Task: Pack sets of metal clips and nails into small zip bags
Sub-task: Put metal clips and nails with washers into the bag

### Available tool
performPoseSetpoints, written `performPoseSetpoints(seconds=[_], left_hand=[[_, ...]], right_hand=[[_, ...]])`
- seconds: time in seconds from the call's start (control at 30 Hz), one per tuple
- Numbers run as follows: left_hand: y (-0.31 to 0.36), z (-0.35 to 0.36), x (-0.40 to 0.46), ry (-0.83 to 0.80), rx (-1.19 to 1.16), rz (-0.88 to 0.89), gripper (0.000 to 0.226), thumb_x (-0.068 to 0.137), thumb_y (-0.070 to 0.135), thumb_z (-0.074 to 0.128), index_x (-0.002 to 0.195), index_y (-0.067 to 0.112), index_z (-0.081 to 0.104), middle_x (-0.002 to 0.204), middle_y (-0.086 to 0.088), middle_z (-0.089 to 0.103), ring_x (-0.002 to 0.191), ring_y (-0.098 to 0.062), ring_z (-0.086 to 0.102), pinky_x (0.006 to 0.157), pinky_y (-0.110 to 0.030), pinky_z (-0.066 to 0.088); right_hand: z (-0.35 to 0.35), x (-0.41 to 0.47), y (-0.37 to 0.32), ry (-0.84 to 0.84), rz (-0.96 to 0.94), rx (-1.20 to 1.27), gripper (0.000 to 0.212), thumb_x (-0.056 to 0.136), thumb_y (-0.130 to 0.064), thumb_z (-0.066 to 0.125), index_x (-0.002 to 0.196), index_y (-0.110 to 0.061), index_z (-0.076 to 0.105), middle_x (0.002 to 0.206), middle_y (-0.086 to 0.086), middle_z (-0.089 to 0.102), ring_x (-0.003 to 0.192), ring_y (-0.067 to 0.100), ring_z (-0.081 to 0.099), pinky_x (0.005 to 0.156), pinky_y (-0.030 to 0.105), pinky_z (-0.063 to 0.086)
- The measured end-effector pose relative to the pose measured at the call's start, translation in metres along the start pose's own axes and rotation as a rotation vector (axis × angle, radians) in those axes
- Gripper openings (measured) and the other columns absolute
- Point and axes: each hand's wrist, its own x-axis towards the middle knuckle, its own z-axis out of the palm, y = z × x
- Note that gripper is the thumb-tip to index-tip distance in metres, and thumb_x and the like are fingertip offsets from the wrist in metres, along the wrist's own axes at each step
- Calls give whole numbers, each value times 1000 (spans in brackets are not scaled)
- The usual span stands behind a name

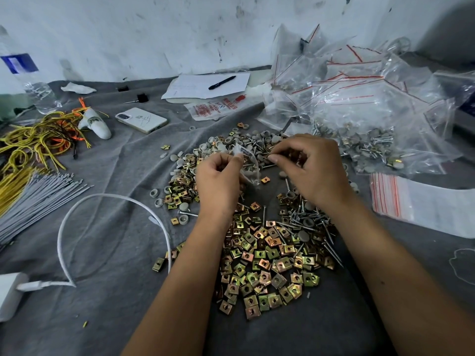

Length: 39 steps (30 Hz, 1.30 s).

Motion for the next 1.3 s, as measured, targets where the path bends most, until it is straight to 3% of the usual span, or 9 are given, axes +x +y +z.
performPoseSetpoints(seconds=[0.17, 0.27, 0.4, 0.5, 0.6, 0.73, 0.97, 1.2, 1.3], left_hand=[[1, -1, 0, 19, -46, -22, 38, 100, 11, 64, 63, 16, 59, 48, 4, 57, 41, -9, 53, 45, -22, 45], [1, -2, 0, 27, -58, -29, 40, 99, 12, 65, 60, 18, 59, 49, 3, 56, 42, -10, 50, 45, -22, 45], [0, -1, 1, 25, -38, -18, 41, 99, 12, 65, 59, 19, 59, 49, 4, 56, 42, -10, 50, 45, -22, 45], [0, -1, 1, 27, -21, -12, 38, 99, 13, 65, 62, 17, 60, 49, 4, 57, 42, -9, 52, 46, -22, 45], [-1, 0, 1, 25, 19, 1, 33, 99, 14, 65, 66, 14, 61, 48, 5, 58, 42, -8, 53, 48, -23, 47], [-1, 1, -1, -12, 42, 42, 31, 100, 11, 64, 69, 12, 61, 49, 4, 60, 41, -8, 56, 45, -20, 45], [-4, 1, 3, 6, 21, 34, 34, 97, 11, 66, 64, 14, 61, 52, -2, 60, 45, -15, 54, 51, -26, 45], [-5, 1, 3, 12, 6, 18, 33, 99, 14, 66, 66, 14, 62, 53, -1, 59, 49, -16, 52, 56, -29, 46], [-5, 2, 3, 23, -2, 3, 34, 99, 13, 66, 65, 15, 62, 53, -1, 58, 49, -18, 52, 58, -32, 45]], right_hand=[[-6, 1, 13, 43, 22, -200, 11, 89, -25, 79, 98, -20, 79, 88, -7, 73, 79, 10, 65, 77, 33, 56], [-9, 3, 22, -137, 151, -424, 21, 88, -37, 78, 105, -25, 77, 103, 2, 71, 107, 25, 58, 90, 33, 38], [-2, 1, 24, -325, 191, -562, 26, 87, -41, 77, 110, -29, 75, 119, 8, 65, 122, 33, 46, 99, 43, 40], [1, 1, 21, -265, 160, -551, 18, 86, -34, 80, 100, -27, 72, 106, -2, 66, 112, 25, 49, 87, 38, 41], [1, -1, 13, -105, 100, -299, 15, 85, -24, 81, 94, -26, 69, 85, -17, 58, 86, 4, 56, 73, 24, 46], [6, -4, -14, 89, -143, -37, 16, 84, -21, 82, 97, -17, 74, 91, -12, 68, 82, 3, 62, 73, 15, 50], [18, -7, -20, -30, -173, -175, 16, 77, -6, 84, 91, -10, 77, 90, 0, 73, 87, 15, 64, 79, 37, 55], [0, 0, -8, 1, -139, -168, 13, 84, -16, 83, 95, -15, 77, 90, -7, 72, 86, 8, 61, 79, 24, 47], [-18, 2, 3, -270, -44, -213, 10, 84, -29, 82, 90, -24, 77, 86, -13, 67, 86, 9, 53, 78, 34, 43]])
